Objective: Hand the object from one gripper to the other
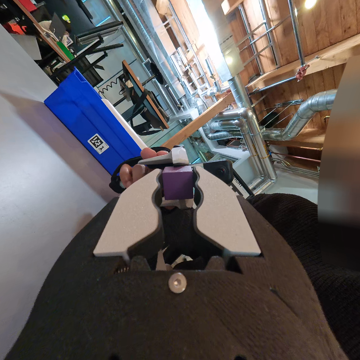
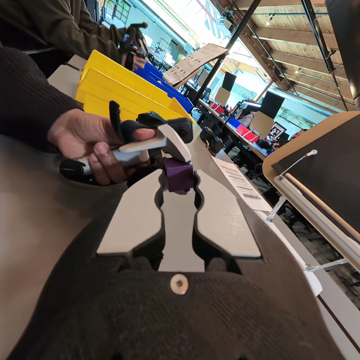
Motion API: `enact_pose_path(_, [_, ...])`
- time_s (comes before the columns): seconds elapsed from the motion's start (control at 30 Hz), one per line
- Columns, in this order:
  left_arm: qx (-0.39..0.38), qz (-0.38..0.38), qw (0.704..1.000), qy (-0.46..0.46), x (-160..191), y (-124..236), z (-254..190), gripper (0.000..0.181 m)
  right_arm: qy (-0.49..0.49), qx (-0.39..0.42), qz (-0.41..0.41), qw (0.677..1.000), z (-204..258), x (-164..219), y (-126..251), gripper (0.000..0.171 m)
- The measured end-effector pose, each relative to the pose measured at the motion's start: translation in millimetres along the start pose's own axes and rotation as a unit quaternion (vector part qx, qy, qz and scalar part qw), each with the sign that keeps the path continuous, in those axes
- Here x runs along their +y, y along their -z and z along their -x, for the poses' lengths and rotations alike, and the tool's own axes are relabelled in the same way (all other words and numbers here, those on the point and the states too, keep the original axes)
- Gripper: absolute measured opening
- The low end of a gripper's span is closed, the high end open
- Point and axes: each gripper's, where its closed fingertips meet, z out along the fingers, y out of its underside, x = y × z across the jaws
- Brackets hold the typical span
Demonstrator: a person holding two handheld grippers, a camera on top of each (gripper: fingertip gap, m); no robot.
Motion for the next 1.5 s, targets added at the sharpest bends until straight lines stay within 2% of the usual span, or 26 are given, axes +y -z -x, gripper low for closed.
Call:
enact_pose_path(0.23, [0.004, -0.011, 1.0, -0.01, -3.1, 0.9, -0.9, 0.03, -0.012, 0.005, 0.01, 1.0, -1.6, 0.8, -2.3, 0.028])
enact_pose_path(0.3, [-0.002, -0.026, 1.0, -0.018, -7.9, 2.4, -0.3, 0.038, -0.02, 0.016, 0.008, 1.0, -5.5, -0.5, -1.8, 0.027])
enact_pose_path(0.37, [-0.007, -0.035, 0.999, -0.023, -12.2, 5.7, 0.5, 0.037, -0.027, 0.042, 0.01, 0.999, -18.0, -1.3, 2.7, 0.027])
enact_pose_path(0.43, [-0.008, -0.039, 0.999, -0.029, -15.2, 8.1, -0.6, 0.036, -0.056, 0.105, 0.021, 0.993, -44.1, -4.7, 12.8, 0.027])
enact_pose_path(0.53, [-0.015, -0.034, 0.998, -0.042, -15.3, 8.7, -0.1, 0.034, -0.127, 0.173, 0.002, 0.977, -84.5, -35.8, 42.6, 0.028])
enact_pose_path(0.67, [-0.018, -0.015, 0.999, -0.042, -8.2, 4.4, 2.1, 0.034, -0.075, 0.27, 0.061, 0.958, -139.5, -58.6, 105.9, 0.028])
enact_pose_path(0.77, [-0.023, -0.007, 0.999, -0.037, -4.9, 2.9, 5.0, 0.033, -0.035, 0.372, 0.153, 0.915, -188.2, -43.8, 180.7, 0.028])
enact_pose_path(0.87, [-0.023, -0.012, 0.999, -0.036, -7.0, 4.2, 4.9, 0.032, -0.06, 0.453, 0.267, 0.848, -219.8, -1.7, 270.4, 0.028])
enact_pose_path(0.93, [-0.022, -0.013, 0.999, -0.038, -8.0, 5.5, 4.7, 0.028, -0.112, 0.48, 0.323, 0.808, -224.6, 34.4, 321.2, 0.028])
enact_pose_path(1.03, [-0.022, -0.007, 0.999, -0.042, -7.3, 5.8, 4.5, 0.023, -0.196, 0.49, 0.358, 0.771, -216.6, 78.9, 363.7, 0.028])
enact_pose_path(1.13, [-0.046, -0.002, 0.997, -0.054, -6.5, 6.0, 10.6, 0.026, -0.225, 0.49, 0.384, 0.749, -210.4, 104.8, 377.6, 0.028])
enact_pose_path(1.17, [-0.053, 0.0, 0.997, -0.06, -6.1, 6.1, 12.3, 0.027, -0.229, 0.484, 0.401, 0.743, -208.0, 111.9, 378.9, 0.034])
enact_pose_path(1.2, [-0.059, 0.004, 0.996, -0.065, -5.7, 6.1, 13.1, 0.027, -0.227, 0.483, 0.411, 0.739, -207.7, 115.2, 378.6, 0.051])
enact_pose_path(1.23, [-0.063, 0.008, 0.996, -0.07, -5.3, 6.0, 13.6, 0.028, -0.217, 0.488, 0.415, 0.737, -209.6, 114.3, 378.7, 0.059])
enact_pose_path(1.27, [-0.066, 0.011, 0.995, -0.075, -4.9, 5.9, 13.8, 0.028, -0.206, 0.493, 0.413, 0.737, -212.4, 109.8, 377.4, 0.059])
enact_pose_path(1.43, [-0.072, 0.019, 0.994, -0.082, -3.5, 5.4, 14.5, 0.029, -0.141, 0.499, 0.353, 0.779, -226.4, 54.6, 345.2, 0.049])
enact_pose_path(1.5, [-0.071, 0.014, 0.994, -0.077, -4.6, 5.8, 14.4, 0.031, -0.115, 0.484, 0.315, 0.808, -226.8, 24.4, 320.8, 0.045])
